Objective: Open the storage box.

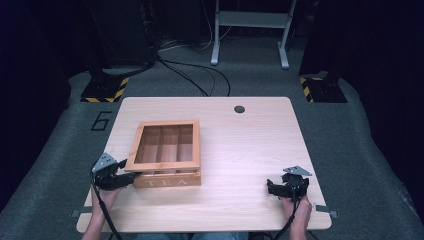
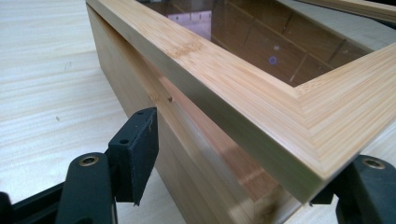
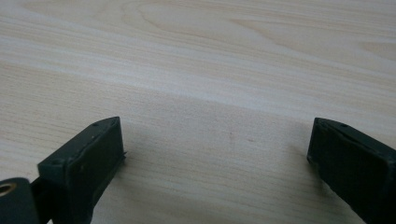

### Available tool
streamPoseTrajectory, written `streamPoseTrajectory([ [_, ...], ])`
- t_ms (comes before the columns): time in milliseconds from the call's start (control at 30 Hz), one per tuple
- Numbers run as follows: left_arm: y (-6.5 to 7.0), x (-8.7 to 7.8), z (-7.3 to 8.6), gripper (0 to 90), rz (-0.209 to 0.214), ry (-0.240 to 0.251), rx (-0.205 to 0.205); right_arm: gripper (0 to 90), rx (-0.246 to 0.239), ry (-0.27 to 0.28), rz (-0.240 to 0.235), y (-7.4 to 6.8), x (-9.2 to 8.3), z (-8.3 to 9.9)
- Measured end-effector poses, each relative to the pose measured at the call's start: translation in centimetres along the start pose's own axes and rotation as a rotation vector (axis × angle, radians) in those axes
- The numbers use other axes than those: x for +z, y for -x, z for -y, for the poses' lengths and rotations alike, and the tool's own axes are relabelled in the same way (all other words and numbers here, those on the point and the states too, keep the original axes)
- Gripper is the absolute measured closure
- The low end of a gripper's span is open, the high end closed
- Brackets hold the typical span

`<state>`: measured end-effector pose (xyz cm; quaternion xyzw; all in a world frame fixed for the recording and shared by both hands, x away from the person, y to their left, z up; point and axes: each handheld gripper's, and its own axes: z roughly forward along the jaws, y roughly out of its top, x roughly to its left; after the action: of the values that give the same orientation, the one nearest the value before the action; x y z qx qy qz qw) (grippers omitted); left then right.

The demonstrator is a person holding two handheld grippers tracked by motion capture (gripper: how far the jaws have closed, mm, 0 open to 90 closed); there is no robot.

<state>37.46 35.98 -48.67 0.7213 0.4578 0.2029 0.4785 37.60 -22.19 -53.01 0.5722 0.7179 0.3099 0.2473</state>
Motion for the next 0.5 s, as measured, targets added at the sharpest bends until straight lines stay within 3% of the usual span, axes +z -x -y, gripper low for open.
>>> streamPoseTrajectory([
  [167,-0.17,-0.28,0.21,30.1,0.011,-0.033,0.0,3.2,0.0,0.0,0.0,0.0,0.0,0.0],
  [300,-0.04,-0.33,0.18,27.6,0.006,-0.015,-0.016,3.2,0.0,0.0,0.0,0.0,0.0,0.0],
  [500,0.11,-0.9,0.13,18.1,0.02,-0.034,-0.019,3.2,0.0,0.0,0.0,0.0,0.0,0.0],
])
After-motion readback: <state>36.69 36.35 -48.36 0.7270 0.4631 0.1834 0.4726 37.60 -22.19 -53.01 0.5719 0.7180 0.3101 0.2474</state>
